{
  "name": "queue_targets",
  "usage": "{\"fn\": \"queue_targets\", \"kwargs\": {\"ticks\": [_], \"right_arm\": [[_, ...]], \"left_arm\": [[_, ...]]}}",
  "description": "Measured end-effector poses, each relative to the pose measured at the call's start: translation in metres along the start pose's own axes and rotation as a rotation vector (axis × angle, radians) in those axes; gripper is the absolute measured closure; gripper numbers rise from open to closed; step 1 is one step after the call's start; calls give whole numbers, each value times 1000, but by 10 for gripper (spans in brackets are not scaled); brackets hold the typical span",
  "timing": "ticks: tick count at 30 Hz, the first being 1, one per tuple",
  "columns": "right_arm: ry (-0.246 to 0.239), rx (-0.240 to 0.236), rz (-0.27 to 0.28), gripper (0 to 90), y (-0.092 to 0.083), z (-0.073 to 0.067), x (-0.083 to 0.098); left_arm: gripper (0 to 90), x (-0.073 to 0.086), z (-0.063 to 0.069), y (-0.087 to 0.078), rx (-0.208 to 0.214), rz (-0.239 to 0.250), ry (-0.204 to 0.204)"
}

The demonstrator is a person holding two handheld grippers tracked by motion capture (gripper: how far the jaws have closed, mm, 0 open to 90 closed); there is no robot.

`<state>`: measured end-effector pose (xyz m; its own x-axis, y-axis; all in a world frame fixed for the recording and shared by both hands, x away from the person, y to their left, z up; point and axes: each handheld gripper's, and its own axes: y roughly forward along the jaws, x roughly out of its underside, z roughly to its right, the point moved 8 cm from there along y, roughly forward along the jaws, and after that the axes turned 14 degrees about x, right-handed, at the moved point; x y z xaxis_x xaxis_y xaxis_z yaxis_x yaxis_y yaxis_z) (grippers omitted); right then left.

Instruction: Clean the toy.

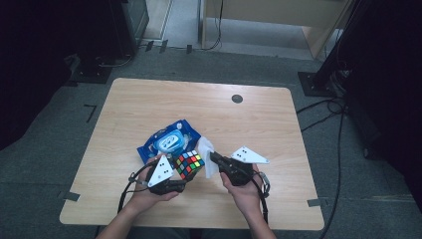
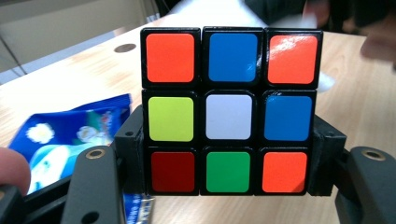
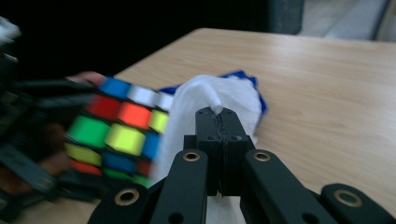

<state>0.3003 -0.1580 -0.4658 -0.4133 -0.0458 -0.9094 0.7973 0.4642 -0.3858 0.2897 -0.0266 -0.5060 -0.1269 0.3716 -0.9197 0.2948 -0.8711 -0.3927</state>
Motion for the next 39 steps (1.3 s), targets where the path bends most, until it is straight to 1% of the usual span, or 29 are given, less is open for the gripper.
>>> {"fn": "queue_targets", "kwargs": {"ticks": [2, 6, 8, 9, 10, 12, 14, 15, 17, 18, 20, 21, 23, 24, 25, 26, 27, 29, 31, 32, 33, 35, 36, 37, 39], "right_arm": [[-7, -24, -11, 900, 0, -9, 0], [19, -74, -12, 900, -1, -24, 0], [28, -124, -5, 900, -5, -34, -3], [25, -138, -3, 900, -7, -38, -5], [8, -151, 3, 900, -9, -43, -6], [-10, -175, 7, 900, -13, -50, -9], [-21, -184, 11, 900, -16, -52, -11], [-22, -180, 8, 900, -16, -51, -11], [-32, -149, 6, 900, -14, -43, -9], [-26, -132, 3, 900, -13, -38, -8], [-21, -81, -7, 900, -9, -26, -4], [-12, -65, -13, 900, -7, -20, -3], [4, -33, -21, 900, -4, -13, 0], [13, -27, -27, 900, -4, -12, 1], [24, -25, -24, 900, -4, -12, 1], [21, -22, -19, 900, -4, -14, 0], [23, -32, -11, 900, -6, -18, -1], [14, -77, 8, 899, -11, -31, -5], [-24, -111, 20, 897, -15, -44, -8], [-46, -118, 22, 896, -17, -48, -10], [-54, -129, 18, 895, -19, -50, -11], [-45, -149, 14, 895, -21, -49, -13], [-43, -152, 6, 895, -21, -46, -12], [-51, -139, 1, 895, -19, -42, -10], [-51, -88, -31, 894, -14, -26, -4]], "left_arm": [[340, -1, 6, 4, 16, -5, 12], [340, 0, 10, 8, 21, -25, 16], [340, 0, 9, 7, 20, -21, 12], [340, -1, 8, 6, 12, -21, 10], [340, -1, 6, 4, 7, -13, 2], [340, -3, 2, 0, 6, 4, -14], [340, -5, -1, -5, -3, 14, -19], [340, -5, -2, -6, -7, 17, -16], [341, -7, -2, -9, -3, 25, -15], [341, -7, -1, -9, 3, 27, -15], [341, -8, 1, -8, 13, 28, -8], [341, -8, 3, -7, 17, 26, -4], [340, -9, 4, -6, 22, 26, -2], [340, -9, 4, -5, 22, 25, -6], [340, -9, 4, -5, 24, 29, -15], [340, -9, 4, -5, 28, 30, -22], [340, -9, 3, -4, 31, 31, -31], [340, -7, 2, -2, 31, 17, -35], [340, -6, 3, -1, 32, 16, -31], [340, -7, 3, -2, 33, 20, -30], [340, -8, 3, -2, 26, 26, -26], [340, -9, -1, -5, 5, 23, -25], [340, -9, -3, -6, -3, 21, -31], [340, -9, -6, -9, -13, 27, -40], [340, -9, -10, -13, -19, 37, -46]]}}
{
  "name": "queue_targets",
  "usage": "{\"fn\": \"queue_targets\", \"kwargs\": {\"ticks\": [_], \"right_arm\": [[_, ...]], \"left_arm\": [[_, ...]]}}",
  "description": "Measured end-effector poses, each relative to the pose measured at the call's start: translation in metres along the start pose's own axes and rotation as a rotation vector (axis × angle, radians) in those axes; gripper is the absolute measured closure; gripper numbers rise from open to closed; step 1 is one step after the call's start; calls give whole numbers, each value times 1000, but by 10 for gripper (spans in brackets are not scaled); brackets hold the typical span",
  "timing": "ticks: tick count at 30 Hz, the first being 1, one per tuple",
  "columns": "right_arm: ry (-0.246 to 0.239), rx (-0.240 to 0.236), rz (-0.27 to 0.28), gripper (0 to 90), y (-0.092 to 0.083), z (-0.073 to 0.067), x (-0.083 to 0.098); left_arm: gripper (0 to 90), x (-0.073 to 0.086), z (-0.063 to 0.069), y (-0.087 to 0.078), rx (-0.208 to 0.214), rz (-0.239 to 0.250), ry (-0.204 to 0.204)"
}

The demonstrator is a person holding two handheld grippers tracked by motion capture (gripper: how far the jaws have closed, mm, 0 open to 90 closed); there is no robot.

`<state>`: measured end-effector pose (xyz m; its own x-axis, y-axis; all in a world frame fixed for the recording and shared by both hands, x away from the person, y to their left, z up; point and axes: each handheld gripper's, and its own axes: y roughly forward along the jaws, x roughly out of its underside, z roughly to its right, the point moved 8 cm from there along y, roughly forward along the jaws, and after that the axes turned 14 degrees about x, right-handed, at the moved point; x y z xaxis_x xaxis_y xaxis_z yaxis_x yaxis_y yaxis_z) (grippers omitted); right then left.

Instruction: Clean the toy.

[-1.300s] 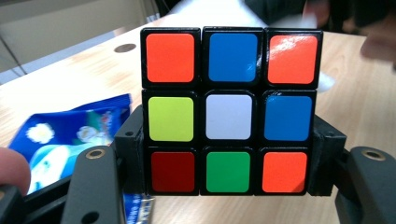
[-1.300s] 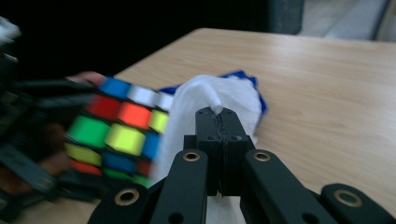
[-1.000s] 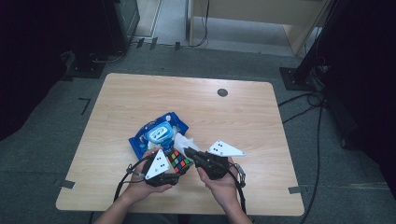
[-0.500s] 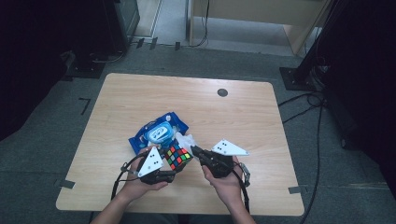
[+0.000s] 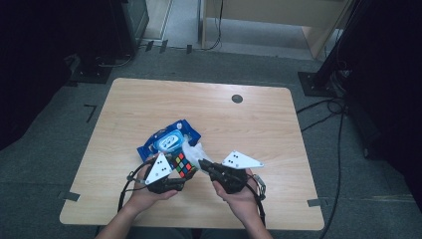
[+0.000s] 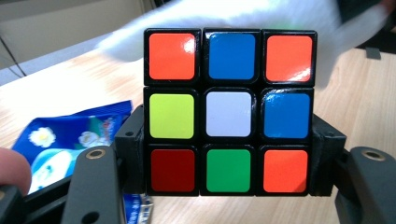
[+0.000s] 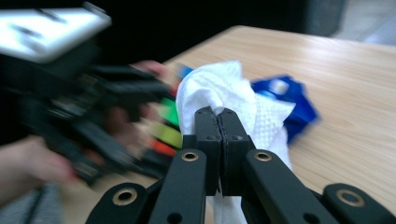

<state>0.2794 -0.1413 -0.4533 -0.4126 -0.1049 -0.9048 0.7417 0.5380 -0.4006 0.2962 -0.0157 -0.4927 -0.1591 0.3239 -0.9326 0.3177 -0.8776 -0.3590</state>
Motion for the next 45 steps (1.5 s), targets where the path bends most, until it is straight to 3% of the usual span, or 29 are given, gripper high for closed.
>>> {"fn": "queue_targets", "kwargs": {"ticks": [2, 4, 6, 9, 12, 15, 20, 22, 24, 29, 31, 34, 37, 42, 45], "right_arm": [[-4, 58, -15, 894, 4, 14, 6], [52, 118, -44, 894, 11, 34, 15], [55, 195, -60, 895, 17, 49, 23], [65, 259, -86, 891, 24, 65, 34], [98, 300, -84, 769, 26, 73, 36], [162, 243, -41, 686, 19, 66, 24], [244, 112, 27, 444, 6, 32, -2], [271, 52, 25, 321, 6, 14, -8], [285, 24, 3, 236, 9, 0, -9], [327, 27, -70, 268, 19, -12, 3], [353, 8, -76, 289, 22, -15, 5], [365, 16, -88, 330, 24, -17, 9], [412, -10, -98, 338, 26, -17, 10], [424, -14, -112, 344, 27, -16, 11], [417, 4, -101, 344, 24, -8, 9]], "left_arm": [[340, -2, -4, -4, -8, 16, -2], [340, -4, -6, -8, -11, 33, -13], [340, -4, -8, -9, -17, 34, -14], [340, -3, -9, -9, -23, 34, -21], [340, -3, -9, -9, -25, 36, -18], [340, -3, -9, -9, -30, 36, -21], [340, -1, -9, -6, -43, 32, -31], [340, -1, -7, -3, -51, 24, -24], [340, -2, -3, 0, -53, 20, -14], [340, -5, 3, 3, -50, 26, -6], [340, -5, 5, 4, -50, 29, -1], [340, -7, 8, 6, -46, 33, 7], [339, -7, 9, 7, -37, 31, 5], [332, -4, 9, 6, 11, 27, -12], [296, -1, 10, 2, 58, 11, 23]]}}
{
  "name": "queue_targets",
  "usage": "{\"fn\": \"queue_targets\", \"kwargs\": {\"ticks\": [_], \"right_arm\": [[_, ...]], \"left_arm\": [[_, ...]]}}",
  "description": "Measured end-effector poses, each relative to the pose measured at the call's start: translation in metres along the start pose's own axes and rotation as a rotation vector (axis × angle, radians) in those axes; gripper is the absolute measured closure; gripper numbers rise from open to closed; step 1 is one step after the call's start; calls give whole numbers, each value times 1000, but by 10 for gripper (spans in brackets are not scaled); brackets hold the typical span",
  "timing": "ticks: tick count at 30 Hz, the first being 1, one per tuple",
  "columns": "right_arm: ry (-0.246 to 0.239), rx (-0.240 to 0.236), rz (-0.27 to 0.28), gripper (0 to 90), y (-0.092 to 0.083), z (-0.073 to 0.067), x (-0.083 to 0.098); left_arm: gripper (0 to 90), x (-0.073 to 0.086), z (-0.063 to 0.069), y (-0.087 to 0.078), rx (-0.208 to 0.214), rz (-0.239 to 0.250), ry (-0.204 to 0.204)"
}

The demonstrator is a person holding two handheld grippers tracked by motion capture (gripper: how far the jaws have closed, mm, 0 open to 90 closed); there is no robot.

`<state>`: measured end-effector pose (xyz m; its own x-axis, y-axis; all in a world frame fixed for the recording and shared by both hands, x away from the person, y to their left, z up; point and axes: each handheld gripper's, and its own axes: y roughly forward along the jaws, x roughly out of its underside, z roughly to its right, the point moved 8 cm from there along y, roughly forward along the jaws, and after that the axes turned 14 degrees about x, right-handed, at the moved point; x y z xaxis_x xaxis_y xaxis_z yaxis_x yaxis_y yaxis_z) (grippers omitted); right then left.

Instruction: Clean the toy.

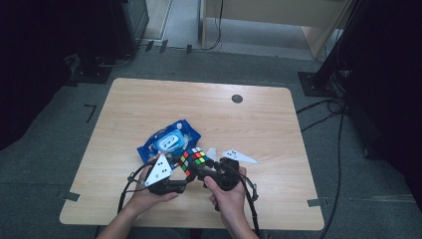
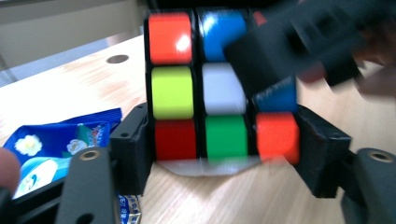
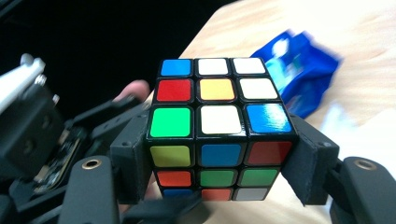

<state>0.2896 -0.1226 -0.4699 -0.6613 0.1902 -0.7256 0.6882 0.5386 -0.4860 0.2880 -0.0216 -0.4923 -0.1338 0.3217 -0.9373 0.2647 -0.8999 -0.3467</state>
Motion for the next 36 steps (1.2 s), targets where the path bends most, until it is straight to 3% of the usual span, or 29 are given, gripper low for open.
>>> {"fn": "queue_targets", "kwargs": {"ticks": [2, 5, 7, 14, 18, 22, 27, 36], "right_arm": [[12, 5, 16, 344, -6, 6, -8], [15, -17, 14, 344, -15, 11, -16], [4, -40, -10, 344, -17, 10, -17], [-40, -77, -69, 344, -12, -1, -8], [-59, -62, -83, 344, -11, -3, -5], [-69, -63, -100, 345, -9, -5, -1], [-94, -39, -116, 346, -5, -6, 4], [-113, -17, -123, 346, -4, -4, 4]], "left_arm": [[279, 3, -1, -4, 8, -16, 28], [283, 7, -8, -8, -15, -29, 38], [288, 8, -11, -8, -32, -32, 36], [278, 4, -3, -3, -46, -41, 94], [243, 3, 2, 1, -47, -48, 112], [184, -4, 8, 4, -49, -23, 117], [186, -2, 8, 6, -53, -37, 125], [293, 4, 10, 11, -74, -70, 162]]}}
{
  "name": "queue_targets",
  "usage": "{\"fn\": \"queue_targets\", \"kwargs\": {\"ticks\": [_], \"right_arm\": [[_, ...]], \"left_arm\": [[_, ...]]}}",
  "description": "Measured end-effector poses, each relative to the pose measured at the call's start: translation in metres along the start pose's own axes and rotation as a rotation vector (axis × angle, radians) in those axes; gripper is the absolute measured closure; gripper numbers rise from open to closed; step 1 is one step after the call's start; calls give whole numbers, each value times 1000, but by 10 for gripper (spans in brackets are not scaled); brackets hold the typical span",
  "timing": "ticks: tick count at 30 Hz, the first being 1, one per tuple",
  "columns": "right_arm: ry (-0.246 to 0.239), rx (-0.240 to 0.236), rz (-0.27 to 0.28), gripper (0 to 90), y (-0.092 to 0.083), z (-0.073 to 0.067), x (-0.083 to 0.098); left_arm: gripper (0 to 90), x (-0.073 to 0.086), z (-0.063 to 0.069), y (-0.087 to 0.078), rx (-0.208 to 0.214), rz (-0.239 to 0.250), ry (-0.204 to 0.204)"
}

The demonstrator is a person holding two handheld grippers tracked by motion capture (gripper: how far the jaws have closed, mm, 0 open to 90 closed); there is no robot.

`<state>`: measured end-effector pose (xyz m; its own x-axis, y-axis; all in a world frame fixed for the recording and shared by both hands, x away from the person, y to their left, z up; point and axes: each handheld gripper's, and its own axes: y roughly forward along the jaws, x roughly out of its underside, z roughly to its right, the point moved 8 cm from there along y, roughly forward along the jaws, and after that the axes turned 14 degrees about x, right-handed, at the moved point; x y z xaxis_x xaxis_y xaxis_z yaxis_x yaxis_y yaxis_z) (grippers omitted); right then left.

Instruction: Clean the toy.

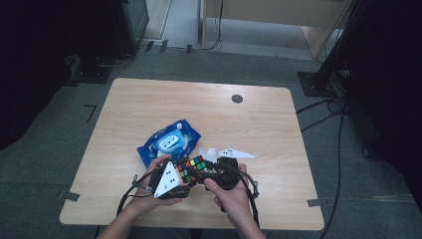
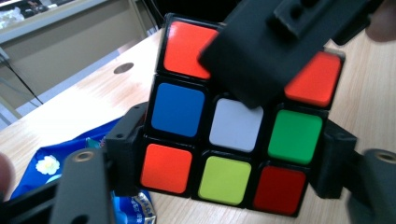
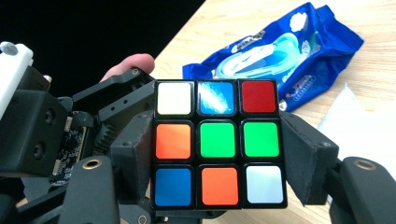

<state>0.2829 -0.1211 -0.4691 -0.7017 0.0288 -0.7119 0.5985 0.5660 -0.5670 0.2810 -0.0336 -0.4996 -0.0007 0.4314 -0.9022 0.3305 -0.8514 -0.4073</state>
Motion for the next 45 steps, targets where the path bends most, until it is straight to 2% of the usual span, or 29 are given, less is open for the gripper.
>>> {"fn": "queue_targets", "kwargs": {"ticks": [3, 5, 7, 9, 10, 13, 14, 16, 18, 19, 21, 23, 27, 28, 29, 30, 31, 32, 34, 35, 36, 39, 41, 43, 45], "right_arm": [[-7, 3, 1, 345, 0, 0, 0], [-16, 4, 11, 343, -1, 1, -1], [-46, -7, 28, 334, -3, 1, -3], [-86, -12, 54, 298, -5, 3, -7], [-97, -11, 63, 307, -7, 4, -9], [-102, 36, 86, 314, -4, 17, -11], [-104, 65, 90, 314, 0, 23, -10], [-153, 182, 86, 313, 13, 41, -4], [-203, 286, 63, 319, 27, 58, 5], [-191, 312, 46, 325, 34, 66, 10], [-158, 339, 15, 340, 44, 79, 18], [-161, 358, -12, 395, 51, 88, 26], [-208, 385, -36, 536, 57, 96, 34], [-217, 391, -50, 594, 58, 97, 37], [-254, 411, -32, 651, 58, 98, 38], [-269, 422, -33, 719, 57, 99, 39], [-267, 413, -45, 819, 56, 99, 39], [-253, 397, -58, 867, 55, 99, 39], [-196, 336, -45, 888, 52, 96, 36], [-158, 279, -22, 890, 48, 90, 32], [-141, 229, 17, 891, 43, 82, 26], [-177, 154, 147, 891, 23, 53, 5], [-198, 114, 206, 891, 12, 38, -4], [-213, 78, 206, 891, 10, 28, -6], [-204, 47, 205, 892, 9, 23, -4]], "left_arm": [[306, 0, 1, 0, 7, -6, -5], [339, 1, -3, -2, -17, -7, -24], [339, 2, -10, -5, -24, 7, -69], [339, 6, -21, -11, -51, 11, -107], [339, 9, -28, -15, -65, 21, -139], [339, 17, -42, -22, -99, 16, -189], [338, 20, -45, -23, -102, 17, -207], [338, 24, -49, -25, -100, 25, -236], [339, 24, -50, -26, -100, 32, -245], [338, 23, -49, -26, -98, 35, -243], [338, 22, -47, -24, -90, 38, -239], [338, 22, -45, -23, -85, 29, -231], [338, 23, -42, -20, -72, 25, -227], [338, 23, -40, -20, -68, 24, -223], [338, 23, -40, -19, -66, 23, -223], [339, 22, -39, -19, -60, 24, -219], [338, 22, -38, -19, -58, 26, -216], [339, 21, -37, -18, -56, 28, -214], [338, 21, -35, -17, -47, 23, -210], [339, 20, -34, -16, -42, 24, -207], [338, 20, -33, -15, -33, 24, -202], [339, 19, -25, -10, -2, 16, -184], [338, 18, -19, -5, 13, 4, -167], [339, 17, -12, -1, 32, -7, -145], [339, 17, -8, 2, 40, -20, -128]]}}
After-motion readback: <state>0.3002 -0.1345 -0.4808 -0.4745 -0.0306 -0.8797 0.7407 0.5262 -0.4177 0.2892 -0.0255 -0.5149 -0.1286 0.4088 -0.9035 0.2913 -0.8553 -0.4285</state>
